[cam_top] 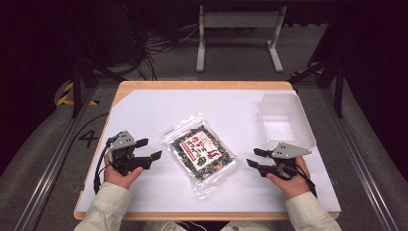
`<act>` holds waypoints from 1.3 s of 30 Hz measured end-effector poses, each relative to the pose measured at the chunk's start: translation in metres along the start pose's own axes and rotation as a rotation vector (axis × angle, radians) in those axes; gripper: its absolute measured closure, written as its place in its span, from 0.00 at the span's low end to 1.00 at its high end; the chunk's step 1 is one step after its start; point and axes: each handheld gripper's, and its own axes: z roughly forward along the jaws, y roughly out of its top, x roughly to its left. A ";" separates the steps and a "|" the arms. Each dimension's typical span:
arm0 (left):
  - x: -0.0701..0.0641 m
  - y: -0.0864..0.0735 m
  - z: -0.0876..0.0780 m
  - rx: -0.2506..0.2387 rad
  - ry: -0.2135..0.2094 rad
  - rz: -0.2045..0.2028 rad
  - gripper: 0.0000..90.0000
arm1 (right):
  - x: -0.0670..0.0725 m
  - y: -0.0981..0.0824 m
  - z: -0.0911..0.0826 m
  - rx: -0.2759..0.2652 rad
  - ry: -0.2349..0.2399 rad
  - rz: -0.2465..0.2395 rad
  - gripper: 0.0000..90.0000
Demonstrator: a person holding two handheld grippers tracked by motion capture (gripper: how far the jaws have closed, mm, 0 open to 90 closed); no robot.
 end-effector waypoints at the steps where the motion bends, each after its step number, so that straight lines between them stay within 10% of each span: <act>1: 0.000 0.002 0.000 -0.003 -0.003 -0.001 0.29 | 0.000 0.000 0.000 0.000 0.000 -0.002 0.54; 18: 0.027 0.035 0.008 -0.089 -0.013 -0.079 0.20 | 0.000 -0.007 -0.001 -0.002 0.009 -0.012 0.47; 39: 0.057 0.031 0.038 -0.114 -0.050 -0.208 0.18 | 0.003 -0.013 -0.004 0.004 -0.006 -0.003 0.42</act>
